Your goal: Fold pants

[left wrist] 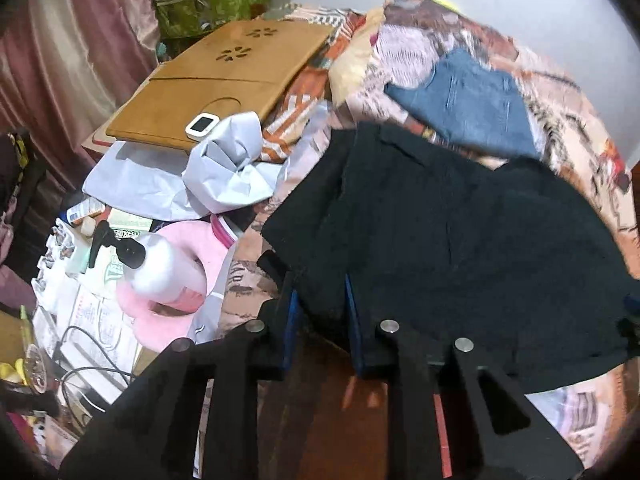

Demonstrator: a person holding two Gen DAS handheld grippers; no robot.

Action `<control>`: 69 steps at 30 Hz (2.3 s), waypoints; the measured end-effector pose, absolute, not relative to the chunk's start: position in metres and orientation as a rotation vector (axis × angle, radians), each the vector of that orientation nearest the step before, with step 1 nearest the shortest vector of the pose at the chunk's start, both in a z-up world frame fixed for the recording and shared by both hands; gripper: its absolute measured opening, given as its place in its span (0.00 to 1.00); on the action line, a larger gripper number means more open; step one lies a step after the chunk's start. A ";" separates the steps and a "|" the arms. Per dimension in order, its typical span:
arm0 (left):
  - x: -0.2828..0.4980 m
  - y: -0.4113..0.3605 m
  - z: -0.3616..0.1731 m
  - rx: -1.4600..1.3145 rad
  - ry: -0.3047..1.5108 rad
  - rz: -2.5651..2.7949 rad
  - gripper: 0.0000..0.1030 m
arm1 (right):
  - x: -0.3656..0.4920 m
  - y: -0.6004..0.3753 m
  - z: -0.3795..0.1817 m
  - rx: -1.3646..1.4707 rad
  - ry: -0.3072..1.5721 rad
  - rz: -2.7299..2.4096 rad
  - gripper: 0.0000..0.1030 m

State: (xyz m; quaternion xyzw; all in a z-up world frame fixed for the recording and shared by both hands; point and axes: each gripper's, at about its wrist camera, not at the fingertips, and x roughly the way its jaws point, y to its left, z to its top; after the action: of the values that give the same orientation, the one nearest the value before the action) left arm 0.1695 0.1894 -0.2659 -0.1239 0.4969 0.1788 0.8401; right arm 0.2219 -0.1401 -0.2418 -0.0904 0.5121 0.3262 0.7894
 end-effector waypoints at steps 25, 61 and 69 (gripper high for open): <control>0.204 0.142 -0.225 -0.124 1.012 0.197 0.84 | 0.227 -0.188 -0.237 -0.032 1.116 0.583 0.64; 0.287 0.027 -0.253 -0.055 1.195 -0.030 0.86 | 0.152 -0.367 -0.235 0.349 1.031 0.218 0.66; 0.326 -0.020 -0.267 0.040 1.219 -0.045 0.87 | 0.141 -0.420 -0.258 0.586 1.024 0.143 0.66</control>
State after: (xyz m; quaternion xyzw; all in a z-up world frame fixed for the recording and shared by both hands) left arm 0.3256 -0.0195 -0.2668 0.0190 0.5725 -0.0211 0.8194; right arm 0.1413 -0.4196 -0.2575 0.2760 0.4822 0.0673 0.8287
